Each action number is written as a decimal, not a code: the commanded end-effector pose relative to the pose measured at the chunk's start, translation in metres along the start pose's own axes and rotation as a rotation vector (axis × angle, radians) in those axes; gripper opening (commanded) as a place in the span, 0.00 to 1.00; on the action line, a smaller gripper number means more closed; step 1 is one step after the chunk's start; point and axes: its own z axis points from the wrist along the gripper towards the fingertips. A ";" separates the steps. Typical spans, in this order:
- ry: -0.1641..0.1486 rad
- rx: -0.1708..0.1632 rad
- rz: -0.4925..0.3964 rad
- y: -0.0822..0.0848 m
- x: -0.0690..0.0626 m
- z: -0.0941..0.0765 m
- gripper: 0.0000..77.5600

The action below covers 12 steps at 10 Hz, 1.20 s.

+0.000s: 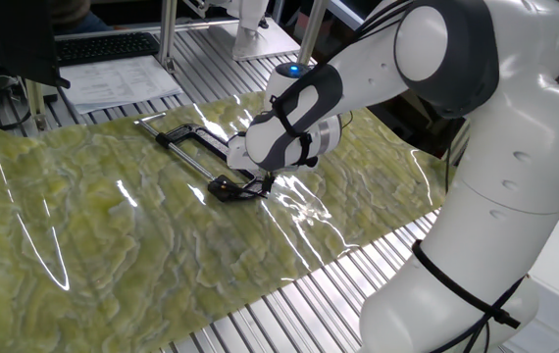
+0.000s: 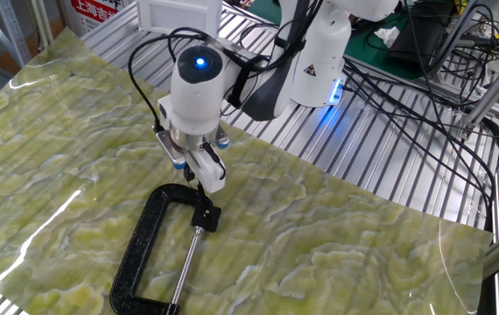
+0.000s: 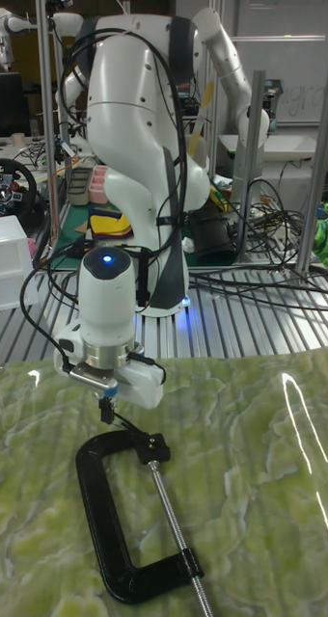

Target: Turn the hands of a clock

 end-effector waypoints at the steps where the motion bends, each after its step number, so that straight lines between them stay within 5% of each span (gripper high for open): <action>1: -0.001 -0.022 0.011 0.001 0.004 0.009 0.00; 12: 0.007 -0.045 0.086 0.003 0.026 0.014 0.00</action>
